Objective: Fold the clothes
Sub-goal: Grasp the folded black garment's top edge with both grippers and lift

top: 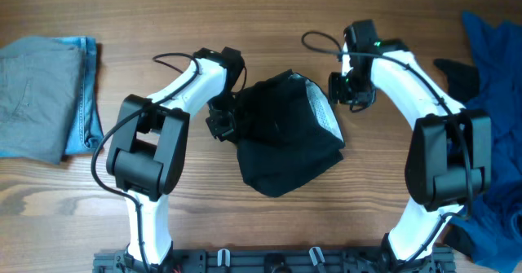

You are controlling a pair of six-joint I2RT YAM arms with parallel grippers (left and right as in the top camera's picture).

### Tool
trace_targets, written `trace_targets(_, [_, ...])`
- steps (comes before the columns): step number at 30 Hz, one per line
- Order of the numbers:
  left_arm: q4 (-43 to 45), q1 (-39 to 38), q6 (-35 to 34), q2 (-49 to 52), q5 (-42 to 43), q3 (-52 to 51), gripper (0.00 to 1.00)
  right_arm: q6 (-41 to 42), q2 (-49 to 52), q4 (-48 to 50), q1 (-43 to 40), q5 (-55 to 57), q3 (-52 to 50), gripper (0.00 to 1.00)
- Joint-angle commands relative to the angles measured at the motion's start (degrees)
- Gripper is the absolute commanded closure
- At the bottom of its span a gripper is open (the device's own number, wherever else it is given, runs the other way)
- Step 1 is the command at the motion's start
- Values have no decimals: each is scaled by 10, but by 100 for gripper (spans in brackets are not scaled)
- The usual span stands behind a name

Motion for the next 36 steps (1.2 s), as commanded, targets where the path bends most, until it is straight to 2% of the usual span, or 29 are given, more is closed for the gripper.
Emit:
trace_targets(1, [-3, 16, -9, -14, 7, -4, 83, 6, -29, -41, 2, -29, 58, 47])
trace_targets(4, [0, 22, -10, -40, -17, -3, 77, 2, -71, -55, 2, -44, 68, 47])
trace_targets(5, [0, 23, -10, -49, -19, -3, 72, 1, -87, -57, 2, -49, 68, 46])
trace_targets(9, [-3, 27, -10, -79, -33, -3, 68, 0, -132, -85, 2, -81, 68, 46])
trace_targets(12, [0, 28, -10, -110, -80, -3, 66, 1, -145, -135, 2, -108, 68, 45])
trace_targets(15, [15, 28, -10, -142, -162, -3, 64, 2, -145, -167, 2, -141, 56, 44])
trace_targets(16, [29, 28, -10, -151, -189, -3, 61, 1, -145, -169, 2, -157, 48, 44])
trace_targets(19, [78, 28, -3, -158, -241, -3, 39, 1, -145, -165, 5, -191, 19, 44])
trace_targets(20, [101, 28, 9, -158, -247, -3, 36, 1, -145, -163, 8, -199, 6, 45])
trace_targets(23, [177, 28, 68, -150, -245, -4, 27, 1, -145, -140, 26, -206, -45, 44])
trace_targets(26, [226, 28, 105, -131, -233, -4, 22, 0, -145, -99, 57, -226, -101, 44])
trace_targets(32, [213, 28, 113, -93, -226, -5, 14, 3, -145, -19, 112, -228, -182, 44])
trace_targets(36, [193, 28, 113, -65, -220, -5, 14, 28, -145, 41, 125, -225, -237, 44])
